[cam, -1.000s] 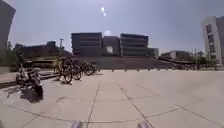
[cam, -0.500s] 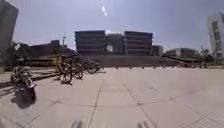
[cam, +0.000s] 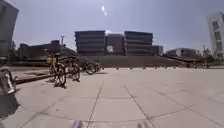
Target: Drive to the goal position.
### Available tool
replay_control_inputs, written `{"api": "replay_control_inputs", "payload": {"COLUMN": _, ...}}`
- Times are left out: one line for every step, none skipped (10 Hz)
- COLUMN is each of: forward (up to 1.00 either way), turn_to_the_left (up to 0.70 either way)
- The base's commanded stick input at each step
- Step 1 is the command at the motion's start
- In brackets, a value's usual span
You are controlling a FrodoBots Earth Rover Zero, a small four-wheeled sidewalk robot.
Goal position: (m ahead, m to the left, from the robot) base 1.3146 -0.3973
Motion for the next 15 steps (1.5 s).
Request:
{"api": "replay_control_inputs", "payload": {"forward": 0.85, "turn_to_the_left": 0.0}}
{"api": "replay_control_inputs", "payload": {"forward": 0.85, "turn_to_the_left": 0.0}}
{"api": "replay_control_inputs", "payload": {"forward": 0.85, "turn_to_the_left": 0.0}}
{"api": "replay_control_inputs", "payload": {"forward": 0.85, "turn_to_the_left": 0.0}}
{"api": "replay_control_inputs", "payload": {"forward": 0.85, "turn_to_the_left": 0.0}}
{"api": "replay_control_inputs", "payload": {"forward": 0.85, "turn_to_the_left": 0.0}}
{"api": "replay_control_inputs", "payload": {"forward": 0.85, "turn_to_the_left": 0.0}}
{"api": "replay_control_inputs", "payload": {"forward": 0.85, "turn_to_the_left": 0.0}}
{"api": "replay_control_inputs", "payload": {"forward": 0.85, "turn_to_the_left": 0.0}}
{"api": "replay_control_inputs", "payload": {"forward": 0.85, "turn_to_the_left": 0.0}}
{"api": "replay_control_inputs", "payload": {"forward": 0.85, "turn_to_the_left": 0.0}}
{"api": "replay_control_inputs", "payload": {"forward": 0.85, "turn_to_the_left": 0.0}}
{"api": "replay_control_inputs", "payload": {"forward": 0.85, "turn_to_the_left": 0.0}}
{"api": "replay_control_inputs", "payload": {"forward": 0.85, "turn_to_the_left": 0.0}}
{"api": "replay_control_inputs", "payload": {"forward": 0.85, "turn_to_the_left": 0.0}}
